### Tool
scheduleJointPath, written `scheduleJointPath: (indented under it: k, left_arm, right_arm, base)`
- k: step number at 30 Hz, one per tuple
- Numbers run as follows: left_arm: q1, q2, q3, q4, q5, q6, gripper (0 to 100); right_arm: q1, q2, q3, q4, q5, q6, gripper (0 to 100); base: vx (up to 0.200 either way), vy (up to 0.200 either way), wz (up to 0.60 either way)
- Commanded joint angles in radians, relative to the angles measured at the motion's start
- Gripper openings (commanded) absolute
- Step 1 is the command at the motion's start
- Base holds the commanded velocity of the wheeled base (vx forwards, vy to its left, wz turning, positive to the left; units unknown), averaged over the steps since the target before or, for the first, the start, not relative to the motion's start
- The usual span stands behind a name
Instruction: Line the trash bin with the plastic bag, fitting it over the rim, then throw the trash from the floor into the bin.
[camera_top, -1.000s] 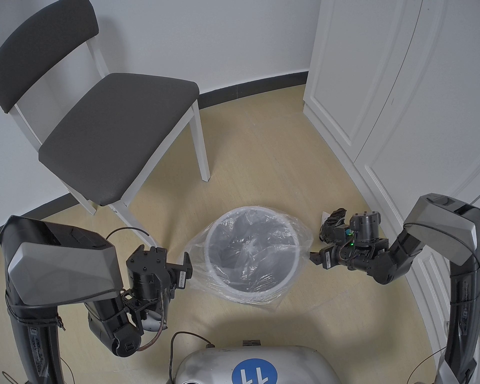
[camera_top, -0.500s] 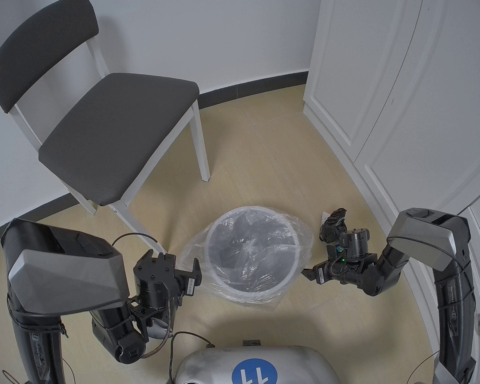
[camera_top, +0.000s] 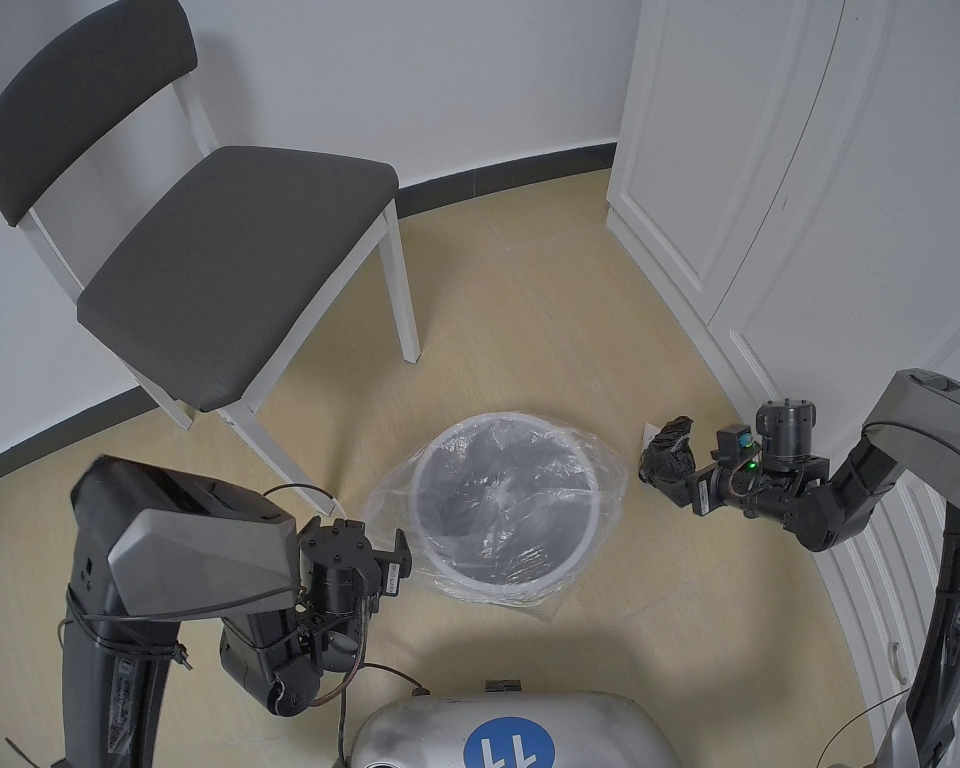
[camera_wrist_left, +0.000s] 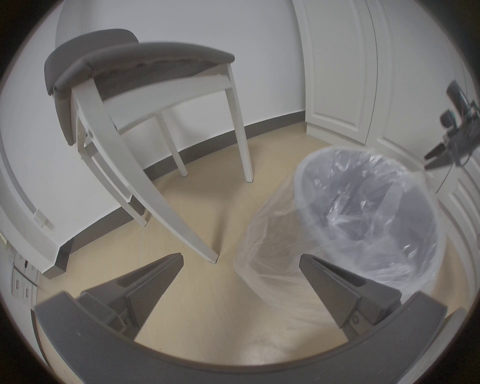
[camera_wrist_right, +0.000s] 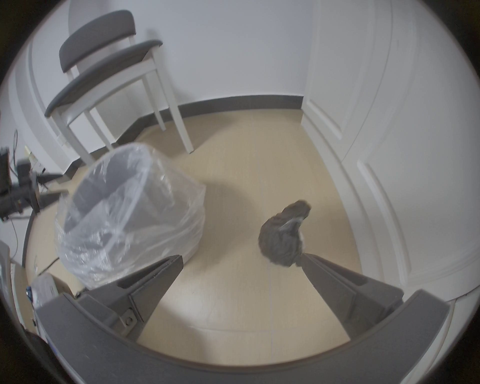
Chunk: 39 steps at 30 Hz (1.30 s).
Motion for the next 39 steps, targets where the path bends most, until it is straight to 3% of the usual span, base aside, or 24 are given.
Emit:
scheduleJointPath:
  k: [1, 11, 20, 39]
  left_arm:
    - [0.059, 0.159, -0.086, -0.001, -0.008, -0.005, 100]
    - [0.056, 0.234, -0.137, -0.001, -0.008, -0.07, 100]
    - [0.056, 0.234, -0.135, -0.001, -0.008, -0.07, 100]
    - [0.056, 0.232, -0.137, -0.001, -0.007, -0.07, 100]
  right_arm:
    - [-0.021, -0.052, -0.038, -0.002, 0.006, 0.062, 100]
    - [0.032, -0.004, -0.052, -0.01, 0.002, 0.101, 100]
    - [0.097, 0.123, -0.184, 0.021, -0.001, 0.315, 100]
    - [0.129, 0.327, -0.311, 0.214, -0.009, 0.324, 100]
  base:
    - [0.0, 0.0, 0.0]
    - [0.0, 0.0, 0.0]
    - [0.0, 0.0, 0.0]
    - [0.0, 0.0, 0.0]
